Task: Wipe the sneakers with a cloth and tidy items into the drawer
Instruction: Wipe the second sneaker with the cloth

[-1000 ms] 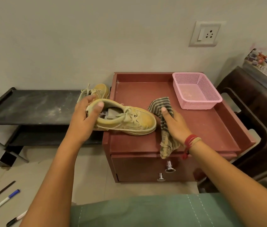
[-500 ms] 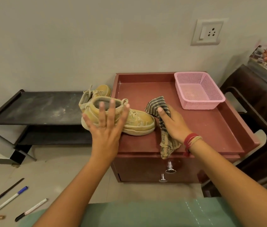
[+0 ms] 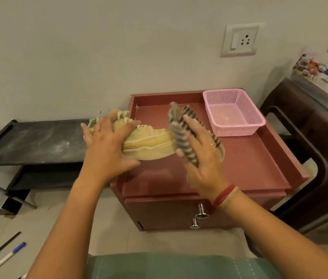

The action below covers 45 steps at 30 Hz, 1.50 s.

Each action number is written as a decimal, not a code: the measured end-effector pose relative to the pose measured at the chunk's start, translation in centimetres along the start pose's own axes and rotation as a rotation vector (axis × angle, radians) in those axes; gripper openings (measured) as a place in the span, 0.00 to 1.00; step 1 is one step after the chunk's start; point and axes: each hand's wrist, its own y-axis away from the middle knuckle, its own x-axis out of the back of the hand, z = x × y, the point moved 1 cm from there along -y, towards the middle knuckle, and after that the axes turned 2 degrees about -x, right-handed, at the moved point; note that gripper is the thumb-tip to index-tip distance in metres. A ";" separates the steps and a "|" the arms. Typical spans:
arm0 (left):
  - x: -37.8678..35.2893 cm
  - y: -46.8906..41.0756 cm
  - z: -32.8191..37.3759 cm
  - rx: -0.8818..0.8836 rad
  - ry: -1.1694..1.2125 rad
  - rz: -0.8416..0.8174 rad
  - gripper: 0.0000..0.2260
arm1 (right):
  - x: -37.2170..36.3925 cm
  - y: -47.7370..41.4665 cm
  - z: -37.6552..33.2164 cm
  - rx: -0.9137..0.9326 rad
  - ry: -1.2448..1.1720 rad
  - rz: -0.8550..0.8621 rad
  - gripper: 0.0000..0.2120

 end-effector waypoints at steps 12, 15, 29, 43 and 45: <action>-0.5 0.3 -1.2 -0.147 0.246 0.023 0.30 | -1.0 -1.0 -0.2 -0.469 -0.592 0.134 0.12; -0.6 0.4 -1.1 -0.120 0.237 0.022 0.32 | -0.1 -1.9 0.5 -0.724 -0.672 0.175 0.12; -0.6 0.9 -1.7 -0.131 0.287 0.114 0.29 | 0.0 -1.2 0.5 -0.112 -0.292 -0.026 0.16; -0.5 1.3 -2.2 -0.120 0.322 0.155 0.31 | 0.9 -1.0 -2.7 0.194 0.069 -0.121 0.19; -0.5 1.4 -2.3 -0.134 0.340 0.174 0.29 | 0.3 -0.9 -1.3 0.332 0.278 -0.194 0.18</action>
